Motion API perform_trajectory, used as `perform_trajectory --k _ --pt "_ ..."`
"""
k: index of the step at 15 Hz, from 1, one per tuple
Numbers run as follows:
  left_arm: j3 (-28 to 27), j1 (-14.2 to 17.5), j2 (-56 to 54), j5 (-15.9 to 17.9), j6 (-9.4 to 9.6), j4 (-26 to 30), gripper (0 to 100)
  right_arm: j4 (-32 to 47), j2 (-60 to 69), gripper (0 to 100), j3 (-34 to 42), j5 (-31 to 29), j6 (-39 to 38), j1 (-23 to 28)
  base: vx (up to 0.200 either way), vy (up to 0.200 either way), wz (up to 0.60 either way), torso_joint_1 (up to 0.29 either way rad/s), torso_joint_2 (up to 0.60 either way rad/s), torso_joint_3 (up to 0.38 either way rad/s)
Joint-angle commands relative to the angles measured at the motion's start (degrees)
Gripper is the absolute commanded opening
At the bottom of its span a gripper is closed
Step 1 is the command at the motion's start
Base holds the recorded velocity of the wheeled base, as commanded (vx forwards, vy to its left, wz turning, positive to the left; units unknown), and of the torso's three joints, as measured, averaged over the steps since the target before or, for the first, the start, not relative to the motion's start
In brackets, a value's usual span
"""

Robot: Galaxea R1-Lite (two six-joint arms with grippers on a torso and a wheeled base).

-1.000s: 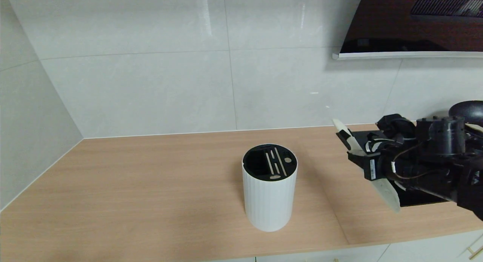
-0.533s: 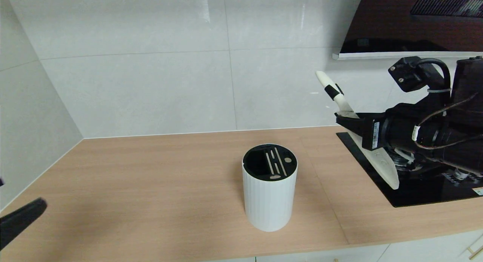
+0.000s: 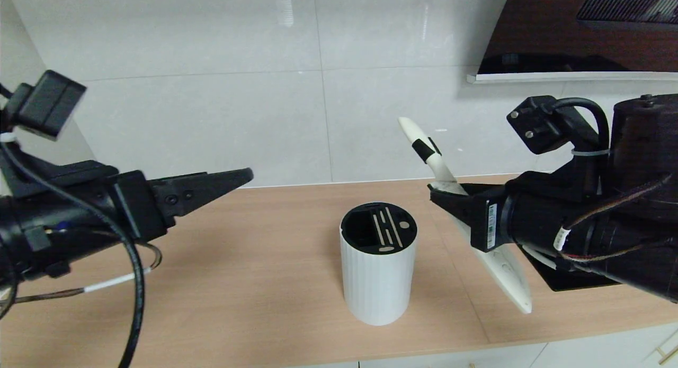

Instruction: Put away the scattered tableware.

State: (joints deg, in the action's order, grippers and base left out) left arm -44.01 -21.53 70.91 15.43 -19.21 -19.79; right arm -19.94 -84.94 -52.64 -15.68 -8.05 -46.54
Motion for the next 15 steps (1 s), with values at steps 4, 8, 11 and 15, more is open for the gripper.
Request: perform_trajectory --k 4,8,11,15 --pt "-9.78 -7.04 15.13 0.56 -11.55 -0.69 100 -0.53 -4.7 0 -1.94 -2.43 -3.73 -3.82 0.0 0.0 0.0 0.0 0.0 0.0" --pt "-10.92 -12.66 22.34 0.12 -16.21 -3.15 100 -0.53 -8.22 0 -3.96 -4.19 -7.77 -8.48 0.0 0.0 0.0 0.0 0.0 0.0" --pt "-11.1 -15.74 27.88 -4.97 -17.09 -11.86 100 -0.62 -10.15 0 -4.23 -4.36 -8.74 -9.97 0.0 0.0 0.0 0.0 0.0 0.0" --pt "-11.01 -17.06 27.96 -5.68 -19.46 -14.05 100 -0.97 -12.0 0 -5.19 -5.24 -10.32 -9.97 0.0 0.0 0.0 0.0 0.0 0.0"
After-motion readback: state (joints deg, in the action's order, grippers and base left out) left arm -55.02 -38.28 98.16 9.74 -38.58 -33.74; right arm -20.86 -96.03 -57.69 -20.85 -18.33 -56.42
